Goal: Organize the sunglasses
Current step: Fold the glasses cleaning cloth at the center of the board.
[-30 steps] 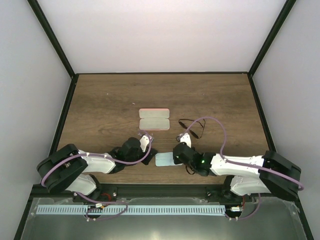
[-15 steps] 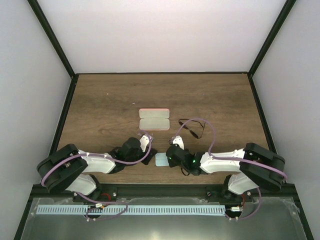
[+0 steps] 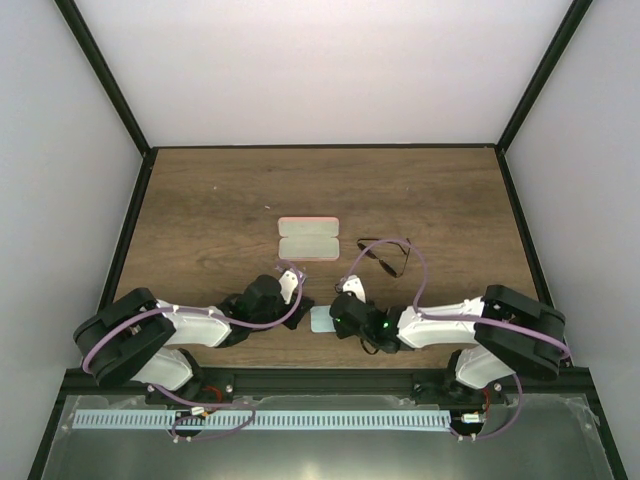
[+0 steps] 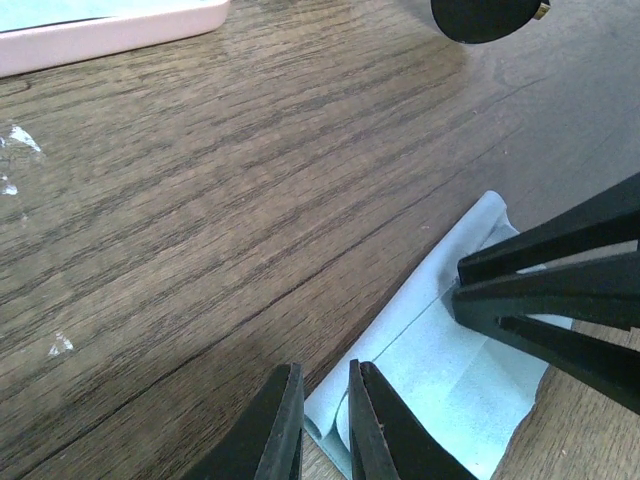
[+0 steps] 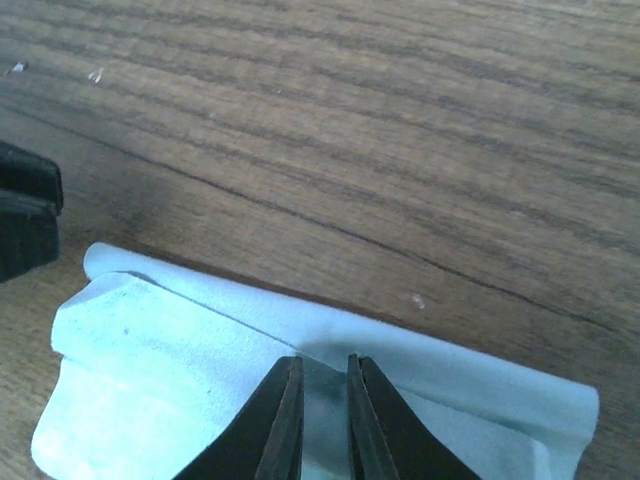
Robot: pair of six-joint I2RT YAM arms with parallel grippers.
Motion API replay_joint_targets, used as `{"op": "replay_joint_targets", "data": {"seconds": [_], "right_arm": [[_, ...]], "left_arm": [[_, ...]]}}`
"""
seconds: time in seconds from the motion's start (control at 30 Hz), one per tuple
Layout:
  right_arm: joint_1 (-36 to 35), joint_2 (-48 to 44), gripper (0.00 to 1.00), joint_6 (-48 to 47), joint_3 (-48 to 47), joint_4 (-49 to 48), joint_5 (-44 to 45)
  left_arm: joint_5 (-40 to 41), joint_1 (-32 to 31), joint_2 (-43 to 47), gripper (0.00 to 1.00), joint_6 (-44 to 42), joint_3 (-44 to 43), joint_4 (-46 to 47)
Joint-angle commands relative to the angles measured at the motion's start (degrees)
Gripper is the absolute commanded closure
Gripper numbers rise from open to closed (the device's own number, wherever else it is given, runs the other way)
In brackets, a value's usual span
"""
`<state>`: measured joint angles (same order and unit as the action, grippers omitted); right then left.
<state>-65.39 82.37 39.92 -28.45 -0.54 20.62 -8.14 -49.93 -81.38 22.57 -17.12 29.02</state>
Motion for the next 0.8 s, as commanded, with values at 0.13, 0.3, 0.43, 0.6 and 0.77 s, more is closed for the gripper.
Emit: {"op": "replay_joint_targets", "data": {"seconds": [0.13, 0.3, 0.43, 0.6, 0.77], "right_arm": [[-3.9, 0.2, 0.87, 2.8, -1.8, 1.4, 2.1], [-6.0, 0.4, 0.87, 4.7, -1.7, 2.4, 3.4], [-6.6, -0.6, 0.87, 5.2, -1.9, 3.4, 4.2], [-7.5, -3.3, 0.87, 5.8, -2.0, 5.5, 5.8], [-7.5, -6.8, 0.87, 5.8, -1.3, 6.1, 8.0]], "left_arm": [[1.1, -0.3, 0.2, 0.83, 1.1, 0.7, 0.5], [1.1, -0.2, -0.2, 0.83, 1.6, 0.9, 1.1], [1.4, -0.2, -0.3, 0.83, 1.6, 0.9, 1.1], [1.7, -0.2, -0.5, 0.83, 1.2, 0.4, 0.7], [2.0, -0.3, -2.4, 0.83, 0.9, -1.2, 0.7]]}}
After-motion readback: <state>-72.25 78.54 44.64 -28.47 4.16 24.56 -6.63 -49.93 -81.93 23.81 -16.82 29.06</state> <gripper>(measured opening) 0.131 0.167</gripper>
